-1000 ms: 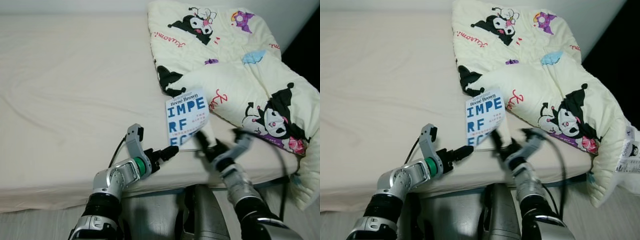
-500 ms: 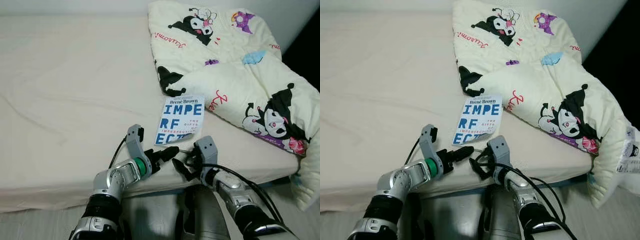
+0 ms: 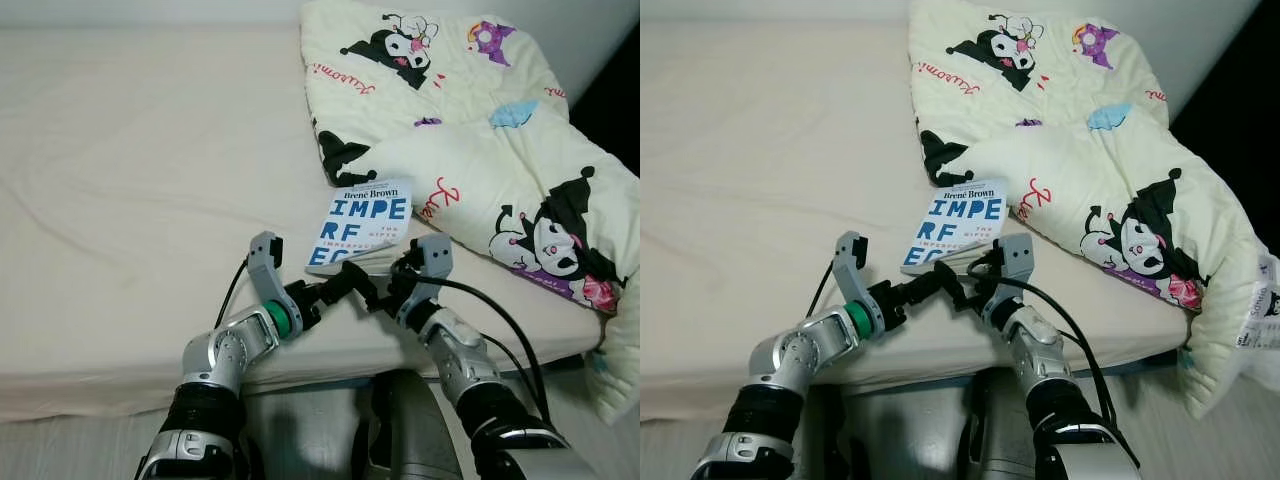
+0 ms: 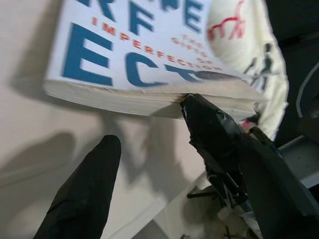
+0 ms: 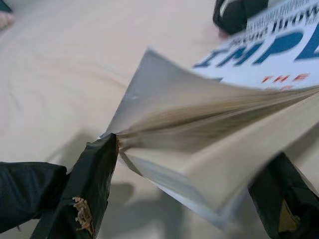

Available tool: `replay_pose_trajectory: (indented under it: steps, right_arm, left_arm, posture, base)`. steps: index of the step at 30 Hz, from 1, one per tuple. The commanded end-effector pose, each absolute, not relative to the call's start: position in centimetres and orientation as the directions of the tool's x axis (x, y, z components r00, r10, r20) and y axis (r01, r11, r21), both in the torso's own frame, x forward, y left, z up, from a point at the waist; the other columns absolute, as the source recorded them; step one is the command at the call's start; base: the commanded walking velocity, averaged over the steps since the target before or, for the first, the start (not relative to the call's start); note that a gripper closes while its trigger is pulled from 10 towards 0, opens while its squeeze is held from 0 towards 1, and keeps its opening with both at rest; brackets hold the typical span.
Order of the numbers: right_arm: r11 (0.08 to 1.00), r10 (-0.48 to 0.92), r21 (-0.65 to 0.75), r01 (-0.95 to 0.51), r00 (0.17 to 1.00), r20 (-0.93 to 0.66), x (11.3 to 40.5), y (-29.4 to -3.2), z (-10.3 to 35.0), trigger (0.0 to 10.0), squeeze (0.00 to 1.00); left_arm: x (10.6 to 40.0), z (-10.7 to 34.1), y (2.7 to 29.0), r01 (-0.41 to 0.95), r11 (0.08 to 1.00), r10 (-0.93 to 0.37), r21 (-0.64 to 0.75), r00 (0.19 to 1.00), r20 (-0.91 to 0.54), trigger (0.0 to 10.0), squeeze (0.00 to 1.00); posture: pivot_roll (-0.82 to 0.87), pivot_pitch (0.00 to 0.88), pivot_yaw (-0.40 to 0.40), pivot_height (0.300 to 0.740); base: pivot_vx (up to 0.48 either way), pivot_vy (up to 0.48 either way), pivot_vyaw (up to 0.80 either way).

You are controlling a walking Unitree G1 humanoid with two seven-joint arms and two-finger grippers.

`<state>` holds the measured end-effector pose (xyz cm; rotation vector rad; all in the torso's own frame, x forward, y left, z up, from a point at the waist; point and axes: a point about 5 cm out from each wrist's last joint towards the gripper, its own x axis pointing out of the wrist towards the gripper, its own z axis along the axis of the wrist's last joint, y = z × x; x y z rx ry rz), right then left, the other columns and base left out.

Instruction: Clean up the room

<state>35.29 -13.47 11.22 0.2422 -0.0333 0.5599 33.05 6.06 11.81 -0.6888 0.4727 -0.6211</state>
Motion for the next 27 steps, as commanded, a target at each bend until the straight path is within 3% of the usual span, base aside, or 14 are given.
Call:
replay_pose_trajectory:
  steps: [1,6,11,13,19,27]
  right_arm:
    - [0.75,0.575,0.233,-0.619,0.784,0.233,35.2,-12.4,13.4,10.0,0.0]
    - [0.626,0.57,0.427,-0.653,0.757,0.321,33.5,-12.2,13.2,10.0,0.0]
    - [0.67,0.487,0.566,-0.481,0.86,0.154,33.0,-13.5,8.7,10.0,0.0]
    - [0.698,0.432,0.628,-0.343,0.902,0.012,32.7,-14.8,6.5,10.0,0.0]
    - [0.734,0.433,0.611,-0.297,0.897,-0.085,32.1,-15.6,5.2,10.0,0.0]
    - [0.683,0.428,0.68,-0.265,0.9,-0.079,33.2,-16.0,6.0,10.0,0.0]
  left_arm:
    - [31.6,8.6,5.8,0.283,0.652,-0.66,-0.703,0.668,-0.343,10.0,0.0]
    - [31.8,8.8,5.7,0.284,0.649,-0.661,-0.706,0.671,-0.337,10.0,0.0]
    - [31.9,8.9,5.5,0.288,0.646,-0.663,-0.707,0.671,-0.332,10.0,0.0]
    - [31.9,8.9,5.5,0.291,0.644,-0.666,-0.708,0.67,-0.33,10.0,0.0]
    - [31.9,9.0,5.6,0.293,0.645,-0.664,-0.706,0.671,-0.328,10.0,0.0]
    - [32.0,9.0,5.6,0.292,0.646,-0.663,-0.705,0.673,-0.329,10.0,0.0]
  posture:
    - [-0.04,0.234,0.042,0.587]
    - [-0.04,0.232,0.043,0.587]
    - [-0.05,0.224,0.039,0.587]
    - [-0.05,0.224,0.039,0.587]
    - [-0.05,0.218,0.041,0.587]
    - [-0.02,0.223,0.046,0.587]
  base:
    - [0.0,0.0,0.0]
    - [0.0,0.0,0.0]
    - [0.0,0.0,0.0]
    - [0.0,0.0,0.0]
    - [0.0,0.0,0.0]
    - [0.0,0.0,0.0]
